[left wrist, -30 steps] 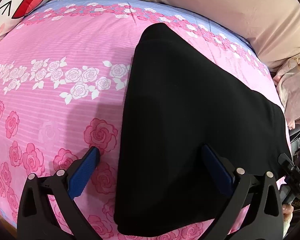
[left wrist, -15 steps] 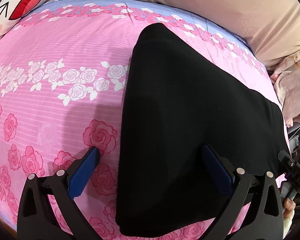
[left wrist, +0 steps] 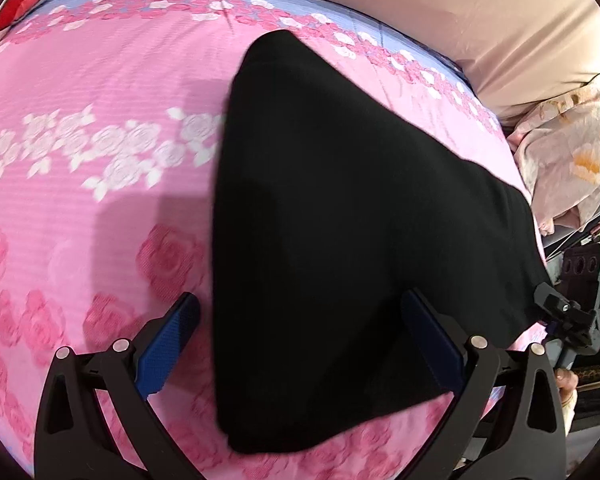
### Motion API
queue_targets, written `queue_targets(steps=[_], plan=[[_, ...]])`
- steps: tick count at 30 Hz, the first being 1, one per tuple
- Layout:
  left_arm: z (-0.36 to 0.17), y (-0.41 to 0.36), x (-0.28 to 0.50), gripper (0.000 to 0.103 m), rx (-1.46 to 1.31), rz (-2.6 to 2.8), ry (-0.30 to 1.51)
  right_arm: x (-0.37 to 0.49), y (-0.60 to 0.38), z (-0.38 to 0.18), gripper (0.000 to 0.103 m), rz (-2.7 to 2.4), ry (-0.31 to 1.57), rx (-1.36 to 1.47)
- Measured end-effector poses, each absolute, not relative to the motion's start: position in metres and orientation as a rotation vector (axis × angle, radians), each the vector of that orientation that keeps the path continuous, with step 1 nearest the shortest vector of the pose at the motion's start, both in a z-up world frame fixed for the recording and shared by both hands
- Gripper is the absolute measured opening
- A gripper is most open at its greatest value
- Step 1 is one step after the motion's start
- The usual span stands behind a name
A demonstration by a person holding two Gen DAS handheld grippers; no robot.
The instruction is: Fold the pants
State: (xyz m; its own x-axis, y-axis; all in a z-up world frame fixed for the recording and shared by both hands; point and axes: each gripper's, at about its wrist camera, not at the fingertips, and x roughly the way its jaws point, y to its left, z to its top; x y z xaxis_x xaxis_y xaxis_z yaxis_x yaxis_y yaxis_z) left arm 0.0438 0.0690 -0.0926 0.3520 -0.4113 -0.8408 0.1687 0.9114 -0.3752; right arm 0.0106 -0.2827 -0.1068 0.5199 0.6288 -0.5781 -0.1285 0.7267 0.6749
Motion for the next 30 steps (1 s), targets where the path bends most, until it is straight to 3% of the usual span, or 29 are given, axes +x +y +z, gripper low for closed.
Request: queue_targets(steps=[9, 11, 12, 13, 15, 16, 17, 18, 30], plan=[[-0.092, 0.04, 0.071, 0.098, -0.216, -0.349, 1.091, 0.034, -0.281, -0.108, 0.098, 0.452, 0.868, 0.66], [-0.092, 0.038, 0.073, 0.098, -0.226, -0.336, 1.071, 0.033, -0.282, -0.11, 0.089, 0.387, 0.863, 0.673], [-0.092, 0.039, 0.073, 0.096, -0.244, -0.331, 1.067, 0.033, -0.286, -0.111, 0.072, 0.357, 0.867, 0.689], [-0.09, 0.041, 0.071, 0.091, -0.265, -0.327, 1.054, 0.031, -0.29, -0.114, 0.049, 0.326, 0.868, 0.724], [-0.085, 0.043, 0.065, 0.061, -0.263, -0.332, 1.028, 0.024, -0.299, -0.117, 0.042, 0.321, 0.84, 0.796], [-0.078, 0.043, 0.059, 0.052, -0.24, -0.337, 1.001, 0.019, -0.296, -0.115, 0.04, 0.307, 0.829, 0.779], [-0.074, 0.043, 0.056, 0.03, -0.218, -0.326, 0.987, 0.017, -0.293, -0.113, 0.039, 0.296, 0.821, 0.758], [-0.07, 0.044, 0.053, 0.021, -0.193, -0.308, 0.971, 0.012, -0.288, -0.107, 0.038, 0.286, 0.802, 0.727], [-0.009, 0.055, 0.002, 0.018, -0.201, -0.39, 0.836, -0.029, -0.255, -0.038, 0.035, 0.372, 0.646, 0.595]])
